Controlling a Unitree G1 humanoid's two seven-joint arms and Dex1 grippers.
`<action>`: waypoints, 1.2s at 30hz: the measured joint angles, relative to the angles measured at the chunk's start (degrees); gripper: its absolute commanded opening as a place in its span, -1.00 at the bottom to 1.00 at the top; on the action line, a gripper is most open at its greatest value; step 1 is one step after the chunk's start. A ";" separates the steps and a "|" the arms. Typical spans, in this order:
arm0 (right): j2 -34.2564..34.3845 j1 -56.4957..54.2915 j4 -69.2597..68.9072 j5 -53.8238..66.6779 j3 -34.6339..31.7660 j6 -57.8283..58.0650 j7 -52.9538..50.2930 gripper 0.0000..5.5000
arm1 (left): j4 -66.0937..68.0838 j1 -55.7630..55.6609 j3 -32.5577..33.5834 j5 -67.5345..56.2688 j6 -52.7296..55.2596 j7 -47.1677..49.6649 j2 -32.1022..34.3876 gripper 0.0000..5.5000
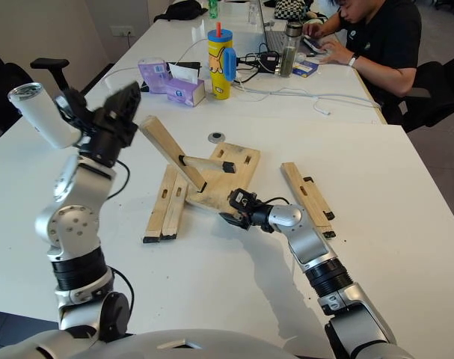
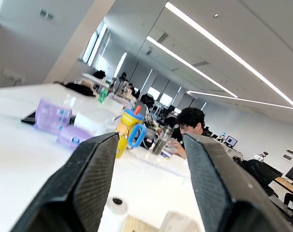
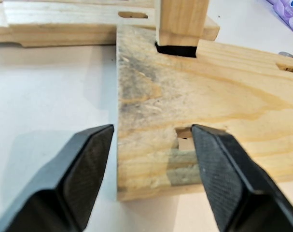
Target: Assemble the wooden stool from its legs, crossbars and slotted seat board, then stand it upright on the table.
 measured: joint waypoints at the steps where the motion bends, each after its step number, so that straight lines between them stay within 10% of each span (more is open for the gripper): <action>1: 0.00 0.03 0.01 0.00 -0.05 0.02 -0.02 0.08 | 0.49 -0.07 0.00 -0.23 -0.54 -0.01 -0.55 -0.10; 19: 0.13 0.04 -0.01 -0.01 -0.10 0.04 -0.07 0.08 | 3.54 -2.19 -2.17 -0.04 -2.19 0.03 -1.13 -0.10; 28: 0.29 0.26 -0.16 -0.02 -0.23 0.16 -0.24 0.08 | -2.03 -2.08 9.07 -9.02 -1.75 -1.67 7.93 -0.10; 36: 0.73 1.57 -0.89 0.03 -0.44 0.24 -1.89 0.08 | -3.47 20.64 -2.34 0.27 9.18 -13.47 24.26 -0.10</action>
